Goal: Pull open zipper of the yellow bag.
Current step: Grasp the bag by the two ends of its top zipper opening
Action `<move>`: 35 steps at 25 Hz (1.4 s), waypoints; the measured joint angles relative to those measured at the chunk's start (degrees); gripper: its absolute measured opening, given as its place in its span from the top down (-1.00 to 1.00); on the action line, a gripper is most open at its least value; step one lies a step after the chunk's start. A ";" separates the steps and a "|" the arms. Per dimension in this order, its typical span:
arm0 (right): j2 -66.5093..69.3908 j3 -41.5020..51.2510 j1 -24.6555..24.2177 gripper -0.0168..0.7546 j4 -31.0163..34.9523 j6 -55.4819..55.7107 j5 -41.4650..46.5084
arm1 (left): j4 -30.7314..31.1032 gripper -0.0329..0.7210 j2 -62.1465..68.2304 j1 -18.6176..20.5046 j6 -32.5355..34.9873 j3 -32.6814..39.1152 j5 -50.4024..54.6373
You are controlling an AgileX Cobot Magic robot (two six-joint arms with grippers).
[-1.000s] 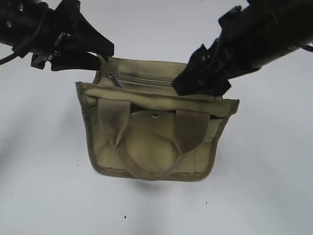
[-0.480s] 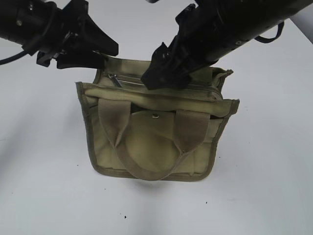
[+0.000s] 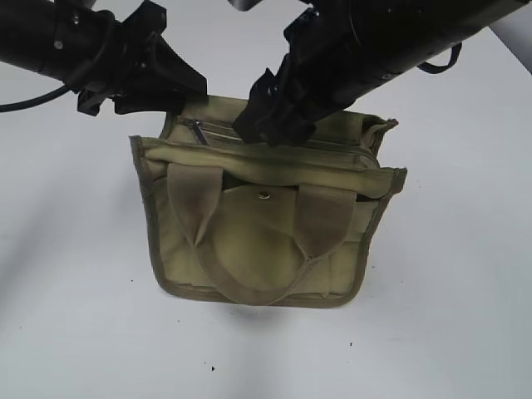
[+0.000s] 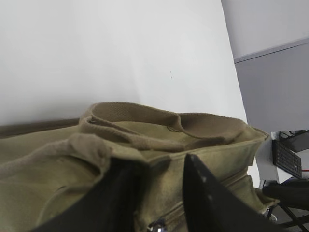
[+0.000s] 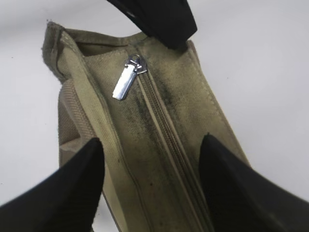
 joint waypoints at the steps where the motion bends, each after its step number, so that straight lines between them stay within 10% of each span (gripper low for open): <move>1: 0.00 0.00 0.00 -0.29 0.00 -0.30 -0.16 | -0.06 0.24 0.00 0.00 0.00 -0.23 0.00; 8: 0.06 0.00 2.17 -0.28 0.05 -1.22 -3.12 | 0.74 0.85 0.07 0.00 1.07 -0.59 1.52; 19: 3.62 0.00 4.59 -0.27 0.16 -6.10 -7.21 | -0.57 0.88 0.13 0.00 1.78 -1.68 4.78; 35: 8.80 -0.06 4.59 0.36 0.60 -6.12 -11.22 | -0.34 0.89 0.13 0.00 1.84 -1.68 4.67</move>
